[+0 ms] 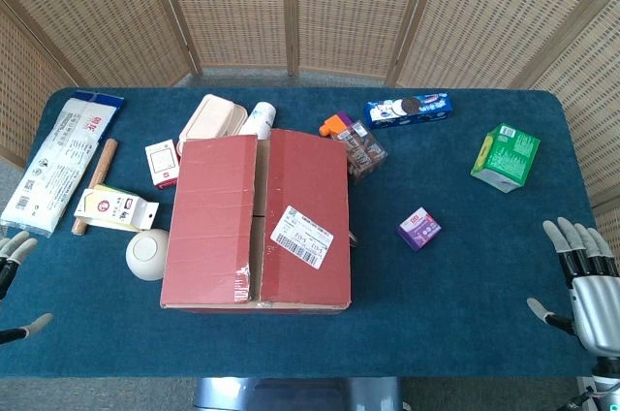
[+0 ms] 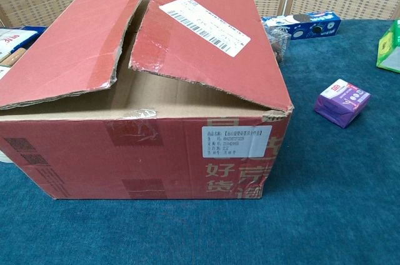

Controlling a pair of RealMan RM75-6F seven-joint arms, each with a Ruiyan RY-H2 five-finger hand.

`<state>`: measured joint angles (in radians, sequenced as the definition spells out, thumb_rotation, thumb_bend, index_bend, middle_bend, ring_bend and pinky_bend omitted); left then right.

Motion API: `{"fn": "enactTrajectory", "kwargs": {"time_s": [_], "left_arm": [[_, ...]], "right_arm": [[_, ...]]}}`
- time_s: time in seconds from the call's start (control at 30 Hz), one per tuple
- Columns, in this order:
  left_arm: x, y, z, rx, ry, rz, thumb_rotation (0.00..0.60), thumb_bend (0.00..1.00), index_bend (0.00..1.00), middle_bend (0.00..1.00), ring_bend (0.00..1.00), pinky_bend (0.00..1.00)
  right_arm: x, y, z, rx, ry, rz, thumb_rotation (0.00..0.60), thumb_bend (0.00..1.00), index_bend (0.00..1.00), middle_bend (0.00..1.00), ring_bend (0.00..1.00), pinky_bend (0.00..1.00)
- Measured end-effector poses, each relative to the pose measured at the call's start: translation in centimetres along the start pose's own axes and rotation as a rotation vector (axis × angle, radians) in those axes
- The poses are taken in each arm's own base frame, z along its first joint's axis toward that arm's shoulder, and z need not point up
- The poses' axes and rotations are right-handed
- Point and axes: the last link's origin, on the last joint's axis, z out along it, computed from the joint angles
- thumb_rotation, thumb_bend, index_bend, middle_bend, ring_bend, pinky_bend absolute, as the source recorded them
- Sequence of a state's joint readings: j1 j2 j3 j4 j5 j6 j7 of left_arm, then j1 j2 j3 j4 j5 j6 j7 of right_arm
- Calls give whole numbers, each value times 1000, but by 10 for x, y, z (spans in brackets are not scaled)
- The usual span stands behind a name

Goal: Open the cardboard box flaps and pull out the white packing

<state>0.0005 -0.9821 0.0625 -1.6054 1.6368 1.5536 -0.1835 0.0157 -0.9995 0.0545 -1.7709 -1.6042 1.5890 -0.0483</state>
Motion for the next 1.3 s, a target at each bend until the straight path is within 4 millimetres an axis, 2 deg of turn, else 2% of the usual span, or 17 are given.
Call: {"fn": "enactTrajectory", "kwargs": {"time_s": [0.37,0.5,0.73,0.83,1.03,1.3], "left_arm": [[2,2,5,-8,9,-8,600,207,0,0,0,37],[14,13,27,-69,74,-23,600,202,0,0,0,28],[39,55,92,-234,165,-63,600,195,0,0,0,5],[43,78,112,-292,187,-63,600,188,0,0,0,0],[40,120,137,-375,200,-49,600,187,0,0,0,0],[28,164,159,-446,152,-39,600,183,0,0,0,0]], "right_arm": [[-1,-2,-1,7,-13,-1,600,0,0,0,0,7],[-1,-1,0,1,-21,6,600,0,0,0,0,4],[0,-1,-1,0,-21,14,600,0,0,0,0,0],[0,0,0,-5,-22,15,600,0,0,0,0,0],[1,2,1,-14,-24,22,600,0,0,0,0,0],[2,2,1,-14,-26,25,600,0,0,0,0,0]]}}
